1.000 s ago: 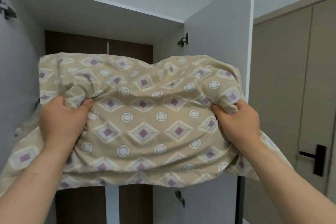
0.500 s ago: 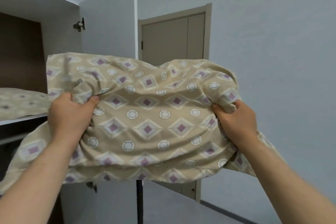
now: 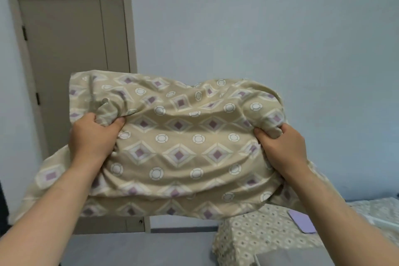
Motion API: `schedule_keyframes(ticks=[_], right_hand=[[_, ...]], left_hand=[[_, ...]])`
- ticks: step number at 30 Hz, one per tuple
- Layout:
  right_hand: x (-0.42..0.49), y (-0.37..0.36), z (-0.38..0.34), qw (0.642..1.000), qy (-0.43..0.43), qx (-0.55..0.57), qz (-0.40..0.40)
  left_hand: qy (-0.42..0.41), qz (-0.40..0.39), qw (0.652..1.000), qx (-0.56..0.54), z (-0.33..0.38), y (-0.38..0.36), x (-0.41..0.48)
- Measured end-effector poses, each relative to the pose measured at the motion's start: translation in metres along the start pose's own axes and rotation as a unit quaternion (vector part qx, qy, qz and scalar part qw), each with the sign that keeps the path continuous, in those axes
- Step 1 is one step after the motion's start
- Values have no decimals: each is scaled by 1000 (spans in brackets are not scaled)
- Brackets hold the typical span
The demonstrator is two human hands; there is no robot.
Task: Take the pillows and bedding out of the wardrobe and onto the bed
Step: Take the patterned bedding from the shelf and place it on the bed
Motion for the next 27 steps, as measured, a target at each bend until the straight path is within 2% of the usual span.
schedule_keyframes(ticks=[6,12,19,27], right_hand=[[24,95,67,993,-46,-72,87],[24,181,133,967,-113,-141,180],[-5,261,189,904,-208,-234,292],[-94,318,227,807,-312,-314,392]], left_hand=[[-22,-94,993,-68,59,-126,-35],[-54,-199,970,-126,123,-260,-83],[-97,-346,908,-216,197,-412,-167],[-130,-494,811,-287,249,-498,-312]])
Point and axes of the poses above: each hand's wrist, its own x-axis towards the middle knuckle, its own y-axis out of the back of the hand, z = x × y, the point moved 5 cm from there along x, towards the middle knuckle, and after that the axes turned 3 degrees about -y, right-handed, at the moved point
